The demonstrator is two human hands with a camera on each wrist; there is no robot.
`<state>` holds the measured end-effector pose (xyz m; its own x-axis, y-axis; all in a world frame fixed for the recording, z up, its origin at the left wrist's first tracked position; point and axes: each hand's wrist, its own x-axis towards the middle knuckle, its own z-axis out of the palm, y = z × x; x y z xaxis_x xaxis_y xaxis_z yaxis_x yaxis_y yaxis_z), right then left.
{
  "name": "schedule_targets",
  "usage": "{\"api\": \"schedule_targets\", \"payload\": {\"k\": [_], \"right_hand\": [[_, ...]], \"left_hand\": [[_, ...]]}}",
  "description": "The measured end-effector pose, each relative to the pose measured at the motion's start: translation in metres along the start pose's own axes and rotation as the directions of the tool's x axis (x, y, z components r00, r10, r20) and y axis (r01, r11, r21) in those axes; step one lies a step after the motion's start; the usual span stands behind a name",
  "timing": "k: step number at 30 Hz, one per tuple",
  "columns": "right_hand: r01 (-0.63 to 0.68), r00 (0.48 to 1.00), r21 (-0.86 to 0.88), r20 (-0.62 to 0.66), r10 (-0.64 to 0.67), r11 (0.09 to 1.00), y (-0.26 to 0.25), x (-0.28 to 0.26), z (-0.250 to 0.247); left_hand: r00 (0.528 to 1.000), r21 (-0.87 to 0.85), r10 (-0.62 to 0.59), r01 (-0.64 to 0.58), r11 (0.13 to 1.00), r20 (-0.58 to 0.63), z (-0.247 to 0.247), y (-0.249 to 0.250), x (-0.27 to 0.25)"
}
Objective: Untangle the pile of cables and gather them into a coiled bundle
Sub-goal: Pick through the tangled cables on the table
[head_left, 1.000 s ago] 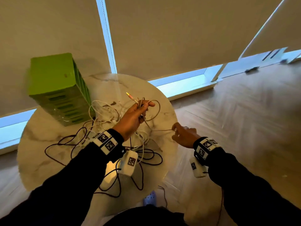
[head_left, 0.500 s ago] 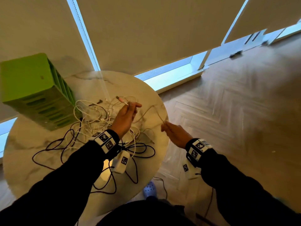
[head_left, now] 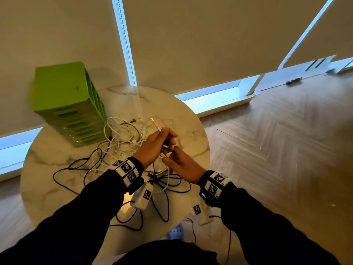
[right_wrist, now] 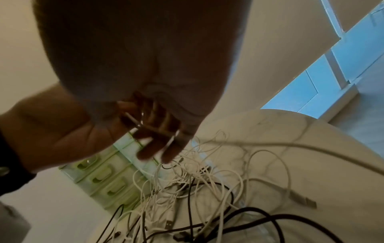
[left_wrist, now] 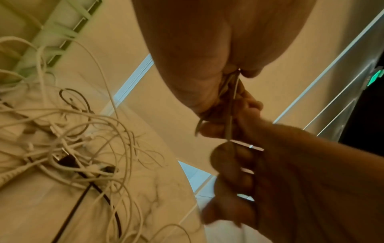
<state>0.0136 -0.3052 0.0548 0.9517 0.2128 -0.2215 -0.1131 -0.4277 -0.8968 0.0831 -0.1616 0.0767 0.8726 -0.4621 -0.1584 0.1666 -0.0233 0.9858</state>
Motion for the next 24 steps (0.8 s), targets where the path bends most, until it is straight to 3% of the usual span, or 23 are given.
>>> {"api": "schedule_targets", "payload": {"k": [3,5,9,11,14,16,18,20,22,24], "right_hand": [[0.129,0.983,-0.028,-0.128,-0.132,0.991,-0.003,0.003,-0.009],[0.145,0.971,-0.103,-0.178,-0.162,0.984,-0.004,0.006,-0.02],[0.031,0.899,-0.119,-0.431,-0.08,0.992,0.006,0.017,-0.05],[-0.078,0.892,-0.2,-0.452,-0.022,0.977,0.022,0.018,-0.063],[-0.232,0.962,-0.429,-0.237,0.139,0.873,0.054,0.015,-0.067],[-0.234,0.962,-0.551,-0.014,0.271,0.801,0.07,0.009,-0.052],[-0.172,0.901,-0.641,0.205,0.383,0.748,0.071,0.006,-0.024],[-0.033,0.789,-0.731,0.399,0.467,0.681,0.062,0.006,0.006],[0.076,0.71,-0.788,0.473,0.522,0.611,0.054,0.008,0.026],[0.1,0.745,-0.793,0.46,0.483,0.601,0.049,0.017,0.031]], "left_hand": [[0.991,-0.074,-0.008,-0.002,0.997,-0.135,-0.011,0.008,0.004],[0.975,-0.085,-0.032,0.014,0.996,-0.219,-0.021,0.012,0.005],[0.952,-0.047,-0.009,-0.005,0.999,-0.305,-0.05,0.021,0.004],[0.943,-0.067,0.014,-0.038,0.997,-0.333,-0.064,0.027,0.004],[0.917,-0.149,0.071,-0.139,0.979,-0.393,-0.078,0.037,0.004],[0.904,-0.15,0.115,-0.192,0.97,-0.411,-0.078,0.043,0.001],[0.912,-0.093,0.144,-0.193,0.977,-0.384,-0.07,0.043,-0.003],[0.933,-0.028,0.14,-0.158,0.987,-0.331,-0.061,0.037,-0.006],[0.946,0.015,0.109,-0.11,0.994,-0.306,-0.059,0.029,-0.008],[0.941,-0.001,0.044,-0.047,0.999,-0.336,-0.065,0.023,-0.011]]}}
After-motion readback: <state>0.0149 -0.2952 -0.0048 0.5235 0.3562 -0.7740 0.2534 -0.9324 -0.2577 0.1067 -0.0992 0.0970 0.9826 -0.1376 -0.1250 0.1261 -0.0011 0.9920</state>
